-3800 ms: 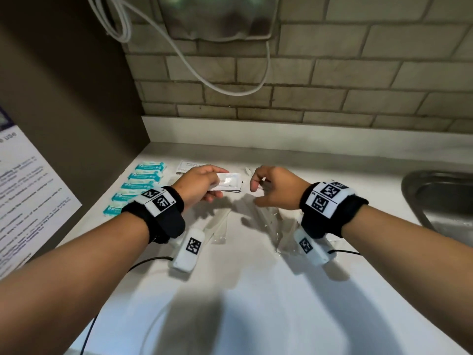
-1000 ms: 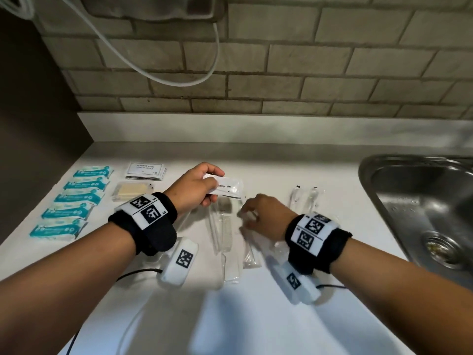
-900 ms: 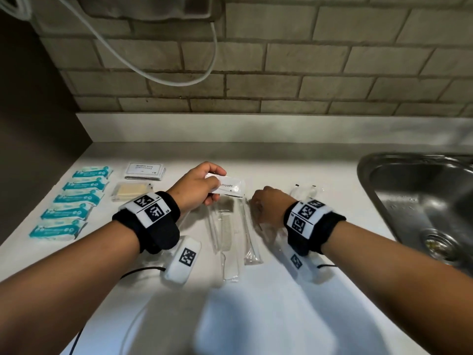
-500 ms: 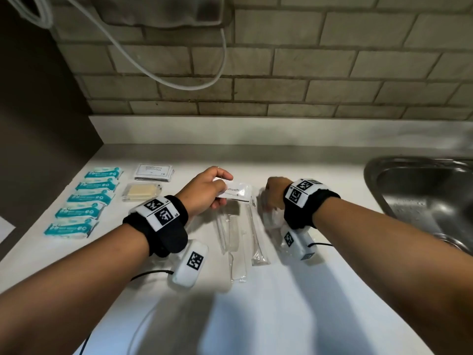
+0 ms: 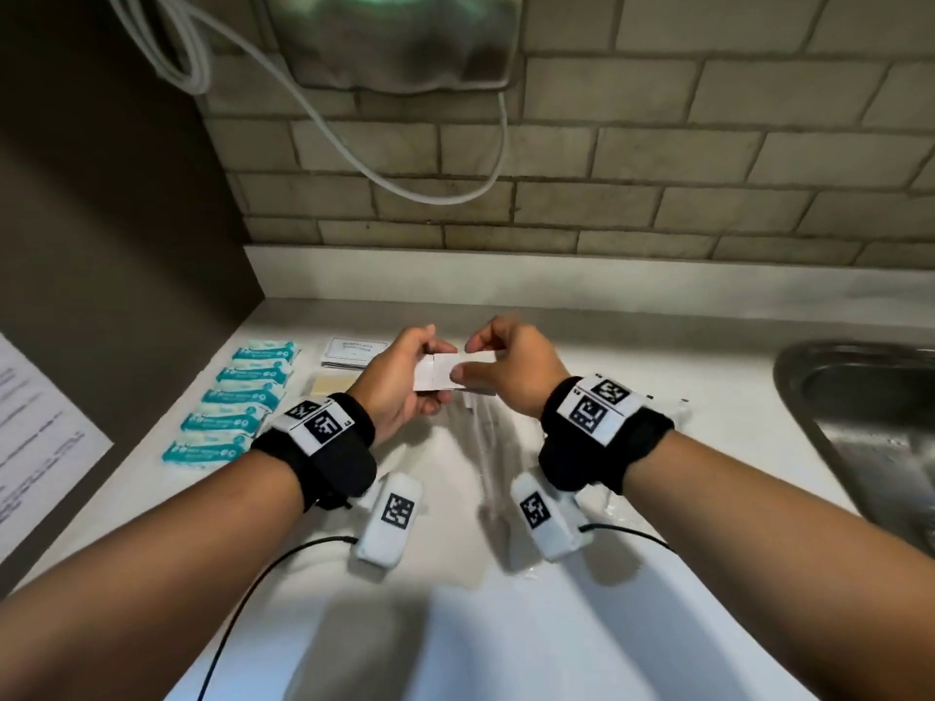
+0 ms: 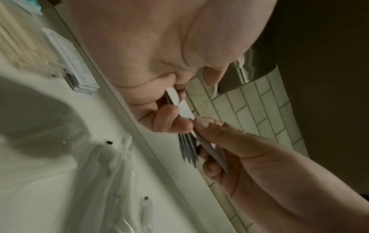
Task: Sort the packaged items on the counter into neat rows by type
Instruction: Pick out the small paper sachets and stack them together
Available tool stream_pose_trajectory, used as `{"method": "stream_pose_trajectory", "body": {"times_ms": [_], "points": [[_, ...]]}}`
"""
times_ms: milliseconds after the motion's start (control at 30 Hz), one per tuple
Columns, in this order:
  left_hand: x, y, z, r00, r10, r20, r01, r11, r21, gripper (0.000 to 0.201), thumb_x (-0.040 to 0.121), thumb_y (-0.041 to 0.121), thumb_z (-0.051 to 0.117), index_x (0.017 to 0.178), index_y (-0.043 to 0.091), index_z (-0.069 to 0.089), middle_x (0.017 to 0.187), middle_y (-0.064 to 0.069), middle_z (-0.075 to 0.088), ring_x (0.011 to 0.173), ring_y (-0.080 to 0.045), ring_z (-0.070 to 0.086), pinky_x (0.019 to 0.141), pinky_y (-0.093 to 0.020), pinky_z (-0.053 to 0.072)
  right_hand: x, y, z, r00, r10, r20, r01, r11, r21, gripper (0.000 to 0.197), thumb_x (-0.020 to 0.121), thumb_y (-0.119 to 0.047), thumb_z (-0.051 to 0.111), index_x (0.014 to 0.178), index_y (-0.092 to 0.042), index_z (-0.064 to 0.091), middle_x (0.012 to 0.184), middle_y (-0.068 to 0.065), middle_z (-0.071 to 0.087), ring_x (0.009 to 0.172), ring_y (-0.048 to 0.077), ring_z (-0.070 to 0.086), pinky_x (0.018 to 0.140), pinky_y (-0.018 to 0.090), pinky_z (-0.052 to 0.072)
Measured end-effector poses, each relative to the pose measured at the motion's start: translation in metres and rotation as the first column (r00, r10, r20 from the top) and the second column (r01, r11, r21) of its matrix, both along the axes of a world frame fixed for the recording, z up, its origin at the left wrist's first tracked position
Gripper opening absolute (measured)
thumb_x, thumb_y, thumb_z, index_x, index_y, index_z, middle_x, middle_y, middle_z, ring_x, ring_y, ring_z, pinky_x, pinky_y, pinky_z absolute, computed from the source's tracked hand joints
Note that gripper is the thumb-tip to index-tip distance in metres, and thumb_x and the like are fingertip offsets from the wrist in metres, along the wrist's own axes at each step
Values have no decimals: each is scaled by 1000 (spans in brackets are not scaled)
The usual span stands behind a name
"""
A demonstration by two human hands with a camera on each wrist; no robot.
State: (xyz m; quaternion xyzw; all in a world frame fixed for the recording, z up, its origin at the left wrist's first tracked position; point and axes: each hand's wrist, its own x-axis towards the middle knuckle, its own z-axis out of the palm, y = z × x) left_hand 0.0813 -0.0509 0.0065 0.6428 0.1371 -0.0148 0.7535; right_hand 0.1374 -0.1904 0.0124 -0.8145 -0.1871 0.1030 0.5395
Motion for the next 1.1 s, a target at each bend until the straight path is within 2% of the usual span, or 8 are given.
{"method": "stream_pose_trajectory", "body": {"times_ms": [67,133,267,367,700,867,967,1100], "points": [[-6,11,1,1000,8,-5,-7,999,50,19,100,21,39,99,12,55,86,-9,53,55,-19,49,51,-27,32,-5,14,-4,995,12,98,-7,999,-45,25,74,-12,82,88,-15,61,86,2,52,66,10,52,62,13,53],[-12,21,0,1000,26,-10,-25,992,121,18,98,5,39,99,12,56,81,-9,53,56,-19,49,48,-24,35,-9,27,-7,973,40,228,-6,989,-146,26,72,-25,83,90,-19,65,100,2,46,82,16,52,80,29,53],[-23,55,-2,995,94,-17,-89,977,196,31,93,-5,32,98,11,57,85,-16,58,57,-18,50,42,-21,37,-21,55,-4,925,214,314,-65,903,-425,61,68,-51,79,120,-25,61,120,0,52,112,20,46,89,24,35],[-33,87,-5,990,132,-45,-118,968,223,34,92,-5,30,97,13,58,92,-20,63,56,-19,52,41,-21,38,-26,76,-4,914,343,216,-201,846,-494,77,68,-39,82,133,-18,48,119,3,59,101,21,57,84,25,43],[-57,142,-23,959,-59,-276,151,933,326,27,89,-3,46,111,10,52,76,-15,58,51,-15,53,44,-24,39,-44,140,-23,877,449,170,-224,696,-683,33,77,-26,72,105,-11,64,97,5,65,90,25,60,69,26,40],[-55,158,-44,890,-157,-427,409,689,598,55,71,2,66,120,21,48,86,-10,65,67,-21,59,64,-33,50,-47,153,-37,881,464,91,-255,627,-736,29,79,-31,71,99,-13,63,103,8,67,89,25,59,71,26,40],[-49,160,-47,882,-152,-446,471,336,816,53,78,23,71,126,26,48,119,-2,51,102,-21,57,87,-31,47,-45,158,-45,901,433,23,-275,611,-742,29,76,-32,74,98,-15,63,95,5,66,80,20,55,68,26,41],[-44,160,-49,874,-174,-453,473,95,876,53,82,37,68,130,25,49,129,-2,47,114,-24,54,91,-28,43,-43,161,-56,923,385,-20,-267,602,-752,30,73,-30,75,97,-16,64,89,0,62,79,19,58,66,25,43]]}}
